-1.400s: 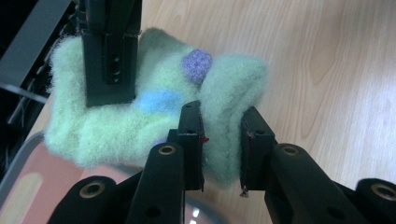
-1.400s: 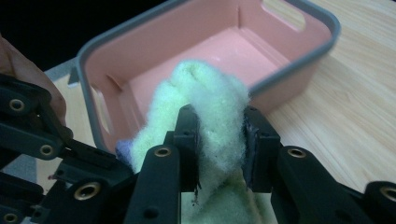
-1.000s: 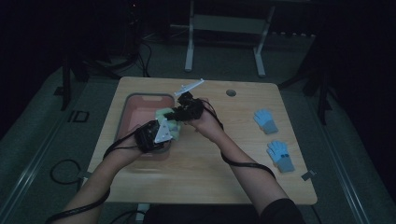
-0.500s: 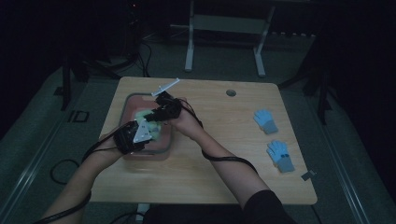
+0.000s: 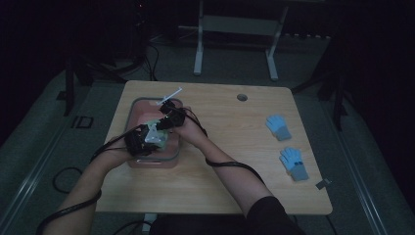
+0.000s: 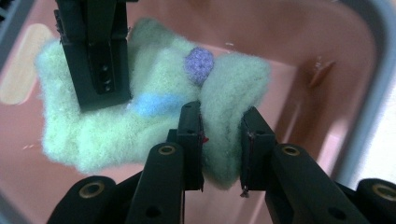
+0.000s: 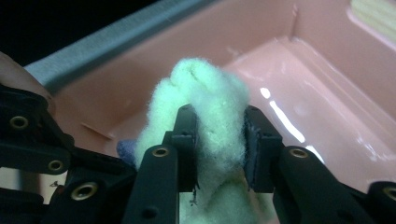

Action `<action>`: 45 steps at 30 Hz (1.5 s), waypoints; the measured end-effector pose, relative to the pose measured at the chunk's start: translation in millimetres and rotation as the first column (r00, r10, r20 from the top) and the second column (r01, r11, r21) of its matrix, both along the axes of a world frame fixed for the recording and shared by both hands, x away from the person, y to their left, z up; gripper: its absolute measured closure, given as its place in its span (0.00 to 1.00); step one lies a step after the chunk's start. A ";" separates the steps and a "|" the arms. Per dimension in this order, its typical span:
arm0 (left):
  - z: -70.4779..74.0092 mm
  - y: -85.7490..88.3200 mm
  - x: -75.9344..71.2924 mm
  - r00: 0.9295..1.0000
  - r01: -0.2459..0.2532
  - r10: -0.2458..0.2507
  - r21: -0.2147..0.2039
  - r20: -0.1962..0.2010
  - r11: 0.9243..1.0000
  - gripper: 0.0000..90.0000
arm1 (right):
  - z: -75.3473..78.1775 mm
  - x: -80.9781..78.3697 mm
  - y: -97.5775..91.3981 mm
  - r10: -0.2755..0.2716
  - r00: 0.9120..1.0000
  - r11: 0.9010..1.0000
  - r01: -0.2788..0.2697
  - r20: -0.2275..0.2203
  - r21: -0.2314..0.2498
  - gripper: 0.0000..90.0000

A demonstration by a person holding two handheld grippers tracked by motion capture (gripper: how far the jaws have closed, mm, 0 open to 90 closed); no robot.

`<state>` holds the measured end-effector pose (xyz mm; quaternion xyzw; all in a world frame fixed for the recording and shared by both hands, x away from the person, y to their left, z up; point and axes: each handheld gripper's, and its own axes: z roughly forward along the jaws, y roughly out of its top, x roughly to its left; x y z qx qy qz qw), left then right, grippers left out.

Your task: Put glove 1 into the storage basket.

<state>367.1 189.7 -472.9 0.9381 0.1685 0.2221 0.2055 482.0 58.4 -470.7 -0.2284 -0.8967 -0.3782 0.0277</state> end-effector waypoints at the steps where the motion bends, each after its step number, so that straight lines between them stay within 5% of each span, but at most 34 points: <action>1: -1.7 -1.7 3.1 1.000 0.007 -0.007 0.013 -0.011 1.000 0.82 | -2.0 1.8 -0.4 -0.005 1.000 1.000 0.005 -0.005 -0.014 0.77; 7: -11.5 -12.4 20.8 0.996 0.043 -0.035 0.103 -0.085 0.994 0.81 | -8.1 6.9 -1.6 -0.013 1.000 0.998 0.011 -0.026 -0.069 0.68; 9: -14.5 -13.2 25.2 0.993 0.034 -0.022 0.106 -0.114 0.994 0.80 | -7.3 6.2 -1.1 -0.020 1.000 0.994 0.021 0.006 -0.104 0.65; 13: -19.6 -12.8 29.8 0.990 0.028 -0.012 0.110 -0.140 0.994 0.78 | -7.2 8.0 -7.5 -0.026 1.000 0.994 0.025 -0.009 -0.107 0.62; 17: -21.0 -13.2 30.3 0.989 0.010 0.006 0.103 -0.151 0.995 0.69 | -5.3 8.5 -15.6 -0.026 1.000 0.995 0.025 -0.014 -0.100 0.62; 20: -18.4 -13.7 28.8 0.995 -0.033 0.043 0.116 -0.087 0.993 0.51 | -0.3 8.0 -20.5 -0.024 1.000 0.997 0.022 -0.020 -0.076 0.62; 22: -13.2 -10.9 29.3 0.994 -0.084 0.088 0.072 -0.060 0.994 0.38 | 4.6 6.3 -24.7 -0.022 1.000 0.998 0.021 -0.012 -0.067 0.62; 27: 2.4 -3.6 29.2 0.984 -0.160 0.158 -0.016 -0.077 0.987 0.17 | 15.4 0.7 -36.6 -0.013 1.000 0.999 0.013 0.008 -0.036 0.62; 30: 6.6 -2.6 27.8 0.981 -0.173 0.169 -0.046 -0.093 0.984 0.13 | 21.2 -3.2 -45.3 -0.014 1.000 1.000 0.015 0.010 -0.021 0.62; 34: 11.4 -5.4 23.2 0.973 -0.219 0.207 -0.123 -0.104 0.968 0.08 | 28.3 -10.3 -57.7 -0.010 1.000 1.000 0.010 0.027 -0.006 0.62; 40: 13.8 -12.0 17.6 0.967 -0.246 0.229 -0.182 -0.111 0.952 0.06 | 36.5 -18.2 -85.8 -0.017 0.998 1.000 0.018 0.052 -0.003 0.61; 45: 17.8 -23.9 11.3 0.973 -0.228 0.210 -0.243 -0.097 0.943 0.04 | 39.4 -22.0 -112.4 -0.037 0.997 0.999 0.036 0.066 0.012 0.60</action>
